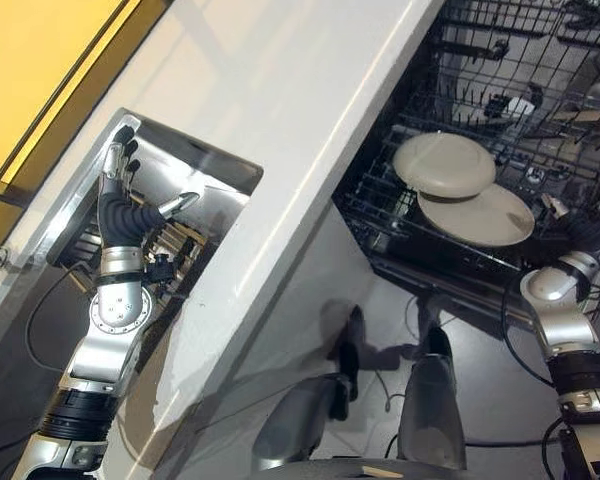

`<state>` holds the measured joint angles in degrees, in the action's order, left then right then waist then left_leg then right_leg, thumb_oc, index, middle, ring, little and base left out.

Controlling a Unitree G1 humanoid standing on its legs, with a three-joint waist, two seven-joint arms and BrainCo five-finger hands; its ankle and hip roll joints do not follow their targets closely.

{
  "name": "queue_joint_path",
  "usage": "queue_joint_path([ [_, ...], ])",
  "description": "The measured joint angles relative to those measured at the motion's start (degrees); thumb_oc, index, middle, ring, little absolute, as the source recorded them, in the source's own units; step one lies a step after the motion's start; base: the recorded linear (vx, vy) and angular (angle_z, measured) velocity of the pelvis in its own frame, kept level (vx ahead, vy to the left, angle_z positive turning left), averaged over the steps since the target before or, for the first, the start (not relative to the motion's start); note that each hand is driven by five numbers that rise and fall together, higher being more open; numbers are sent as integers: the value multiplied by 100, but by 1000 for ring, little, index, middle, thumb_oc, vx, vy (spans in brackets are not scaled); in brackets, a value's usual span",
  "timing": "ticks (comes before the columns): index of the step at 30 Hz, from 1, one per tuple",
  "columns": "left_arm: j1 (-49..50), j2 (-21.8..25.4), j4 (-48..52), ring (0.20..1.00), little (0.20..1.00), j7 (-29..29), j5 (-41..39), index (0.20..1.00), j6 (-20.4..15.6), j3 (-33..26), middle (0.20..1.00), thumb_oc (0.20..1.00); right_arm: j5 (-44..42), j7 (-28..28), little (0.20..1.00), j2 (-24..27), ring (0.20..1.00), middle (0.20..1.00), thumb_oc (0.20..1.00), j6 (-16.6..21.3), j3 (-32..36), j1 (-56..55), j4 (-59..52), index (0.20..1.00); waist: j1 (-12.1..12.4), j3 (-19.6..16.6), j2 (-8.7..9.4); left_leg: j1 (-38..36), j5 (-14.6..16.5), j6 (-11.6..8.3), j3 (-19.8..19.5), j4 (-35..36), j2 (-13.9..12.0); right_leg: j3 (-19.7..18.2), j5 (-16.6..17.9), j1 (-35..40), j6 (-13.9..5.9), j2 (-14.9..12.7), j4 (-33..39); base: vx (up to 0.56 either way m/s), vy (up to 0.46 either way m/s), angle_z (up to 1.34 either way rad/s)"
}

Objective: Pick up plates and place into dishwasher.

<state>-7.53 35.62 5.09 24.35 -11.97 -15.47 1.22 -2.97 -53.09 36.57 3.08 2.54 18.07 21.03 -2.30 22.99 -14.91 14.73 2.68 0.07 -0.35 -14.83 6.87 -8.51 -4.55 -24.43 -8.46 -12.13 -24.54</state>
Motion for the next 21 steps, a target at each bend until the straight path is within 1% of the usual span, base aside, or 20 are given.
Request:
queue_joint_path([
  [2, -10, -102, 4, 1000, 1000, 47, 0, 1000, 0, 2, 1000, 1000, -113, 35, 1000, -8, 1000, 1000, 1000, 97, -7, 64, -109, 1000, -21, 12, -8, 98, 7, 1, 34, -66, 12, -24, -1, -143, 2, -14, -104, -41, 64, -9],
  [3, -18, -115, 8, 1000, 1000, 49, 0, 1000, 0, 9, 1000, 1000, -272, 177, 1000, -9, 1000, 1000, 1000, 163, -1, 73, -139, 1000, -36, 18, -7, 137, 11, 2, 36, -93, 19, -32, -11, -193, 11, -17, -158, -39, 40, -1],
  [5, -31, -118, 7, 1000, 1000, 56, -1, 1000, 0, 10, 1000, 1000, -653, 652, 1000, -29, 1000, 1000, 1000, 267, -14, 132, -193, 1000, -70, 31, -18, 252, 19, -7, 34, -177, 24, -39, -20, -310, 23, -16, -254, -32, 49, 2],
  [8, -79, -120, 8, 1000, 1000, 96, 0, 1000, 12, 46, 1000, 1000, -1187, 1255, 1000, -54, 1000, 1000, 1000, 284, -98, 336, -184, 1000, -125, 112, -26, 326, 34, -29, 32, -304, 30, -53, -39, -394, 46, -7, -397, -4, 47, 3],
  [11, -159, -120, 9, 1000, 1000, 169, 1, 1000, 55, 216, 1000, 1000, -1603, 1572, 1000, -68, 1000, 1000, 1000, 309, -124, 466, -74, 1000, -130, 151, -25, 390, 64, -51, 26, -413, 30, -55, -44, -468, 54, -6, -513, 28, 59, -3],
  [16, -233, -138, 8, 1000, 1000, 204, 0, 1000, 127, 237, 1000, 1000, -1899, 2023, 1000, -35, 1000, 1000, 1000, 336, -223, 642, 30, 1000, -133, 155, -21, 575, 113, -68, 12, -652, 45, -57, -55, -620, 74, -7, -698, 18, 62, 1],
  [21, -249, -142, 7, 1000, 1000, 276, 0, 1000, 133, 312, 1000, 1000, -2149, 2686, 1000, 28, 1000, 1000, 1000, 325, -328, 811, 29, 1000, -127, 156, -18, 786, 122, -81, -28, -832, 60, -56, -52, -821, 85, -1, -866, 4, 56, 2],
])
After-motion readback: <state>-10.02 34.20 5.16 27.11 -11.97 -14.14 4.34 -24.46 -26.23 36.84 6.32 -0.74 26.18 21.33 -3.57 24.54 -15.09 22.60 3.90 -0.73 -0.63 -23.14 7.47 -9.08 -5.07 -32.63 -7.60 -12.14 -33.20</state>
